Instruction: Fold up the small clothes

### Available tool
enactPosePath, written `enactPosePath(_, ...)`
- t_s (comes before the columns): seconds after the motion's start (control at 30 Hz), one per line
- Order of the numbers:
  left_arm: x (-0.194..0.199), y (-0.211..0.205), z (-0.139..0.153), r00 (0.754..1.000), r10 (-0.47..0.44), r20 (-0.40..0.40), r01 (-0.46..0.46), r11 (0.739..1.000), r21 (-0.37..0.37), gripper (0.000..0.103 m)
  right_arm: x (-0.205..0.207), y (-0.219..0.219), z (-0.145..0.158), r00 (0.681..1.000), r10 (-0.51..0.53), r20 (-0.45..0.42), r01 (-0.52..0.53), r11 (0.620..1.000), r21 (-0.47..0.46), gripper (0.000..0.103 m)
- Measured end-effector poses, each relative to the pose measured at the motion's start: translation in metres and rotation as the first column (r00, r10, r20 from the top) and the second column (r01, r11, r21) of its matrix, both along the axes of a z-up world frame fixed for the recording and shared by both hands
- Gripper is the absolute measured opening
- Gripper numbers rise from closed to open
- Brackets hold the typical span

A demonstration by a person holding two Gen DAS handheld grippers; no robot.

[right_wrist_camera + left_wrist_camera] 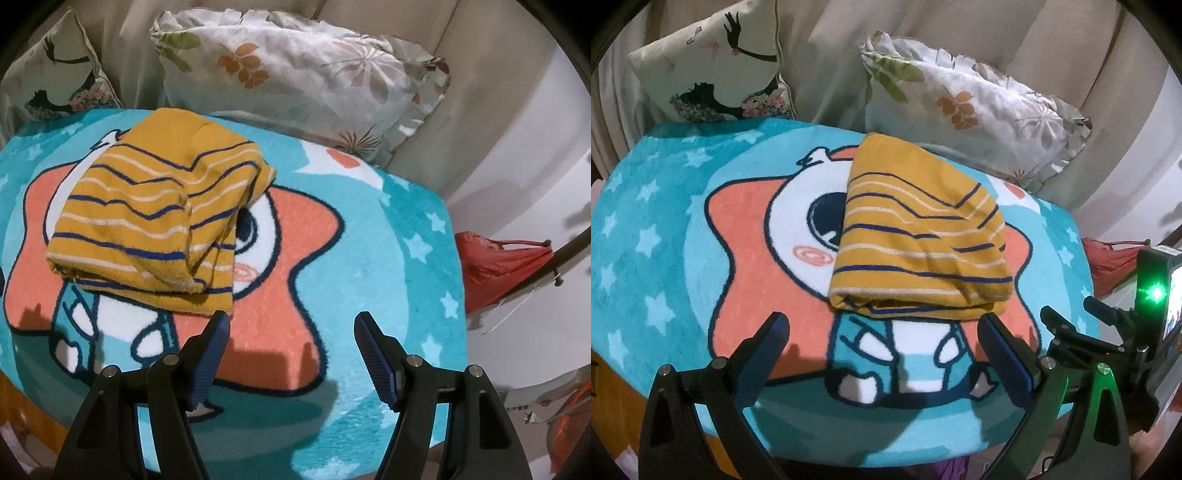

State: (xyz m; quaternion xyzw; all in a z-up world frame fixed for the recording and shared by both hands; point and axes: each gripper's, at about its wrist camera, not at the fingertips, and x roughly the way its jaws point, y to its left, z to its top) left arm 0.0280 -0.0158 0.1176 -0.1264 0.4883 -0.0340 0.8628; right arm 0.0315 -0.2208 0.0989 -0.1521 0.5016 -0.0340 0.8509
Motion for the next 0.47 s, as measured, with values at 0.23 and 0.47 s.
enactPosePath(0.23, -0.004, 0.008, -0.004, 1.000, 0.017, -0.005, -0.018, 1.000, -0.016, 0.101, -0.001, 0.007, -0.009, 1.000, 0.010, -0.018, -0.009, 1.000, 0.012, 0.074)
enactPosePath(0.47, -0.012, 0.007, -0.005, 1.000, 0.027, -0.005, -0.027, 0.999, 0.047, 0.101, -0.009, 0.012, -0.010, 1.000, 0.021, -0.021, -0.021, 1.000, 0.010, 0.074)
